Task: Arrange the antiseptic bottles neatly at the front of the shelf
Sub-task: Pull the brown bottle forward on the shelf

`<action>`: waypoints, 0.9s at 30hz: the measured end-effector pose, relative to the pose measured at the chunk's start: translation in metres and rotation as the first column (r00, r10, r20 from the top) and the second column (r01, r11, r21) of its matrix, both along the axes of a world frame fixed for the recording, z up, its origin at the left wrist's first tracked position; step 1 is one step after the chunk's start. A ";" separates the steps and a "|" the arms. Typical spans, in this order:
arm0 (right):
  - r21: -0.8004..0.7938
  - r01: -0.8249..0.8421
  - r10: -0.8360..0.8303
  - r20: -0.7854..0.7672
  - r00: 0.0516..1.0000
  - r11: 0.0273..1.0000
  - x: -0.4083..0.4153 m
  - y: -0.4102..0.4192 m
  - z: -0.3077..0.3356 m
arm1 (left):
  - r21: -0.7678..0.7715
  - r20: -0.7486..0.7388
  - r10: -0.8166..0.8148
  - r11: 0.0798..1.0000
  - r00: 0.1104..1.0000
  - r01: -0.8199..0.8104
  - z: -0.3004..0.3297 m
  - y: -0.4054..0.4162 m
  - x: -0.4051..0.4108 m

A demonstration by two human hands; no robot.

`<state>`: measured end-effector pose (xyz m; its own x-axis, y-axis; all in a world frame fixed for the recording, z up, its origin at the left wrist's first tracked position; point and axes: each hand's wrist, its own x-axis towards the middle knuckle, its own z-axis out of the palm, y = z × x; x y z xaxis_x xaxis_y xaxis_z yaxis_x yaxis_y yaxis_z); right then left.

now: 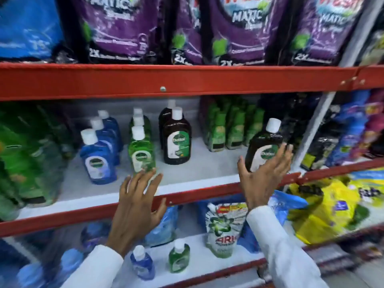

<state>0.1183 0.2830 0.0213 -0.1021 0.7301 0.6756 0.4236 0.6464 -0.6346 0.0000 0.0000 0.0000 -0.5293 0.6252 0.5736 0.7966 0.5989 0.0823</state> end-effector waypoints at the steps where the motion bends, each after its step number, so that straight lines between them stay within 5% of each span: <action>1: -0.083 0.019 -0.021 -0.024 0.999 0.996 -0.002 0.009 0.000 | -0.035 0.044 0.000 0.999 0.999 0.002 -0.006 0.002 -0.002; 6: -0.359 -0.052 0.030 -0.066 0.997 0.932 -0.012 0.038 -0.003 | -0.099 0.134 0.046 0.995 0.990 -0.033 -0.030 0.003 -0.004; 15: -0.291 -0.188 0.146 -0.159 0.976 0.938 -0.037 -0.010 0.004 | -0.061 0.147 0.111 0.993 0.983 -0.103 -0.040 -0.020 -0.008; 27: -0.342 -0.397 0.391 -0.089 0.916 0.852 -0.107 -0.110 0.012 | -0.136 0.181 0.147 0.983 0.972 -0.123 -0.043 -0.057 -0.015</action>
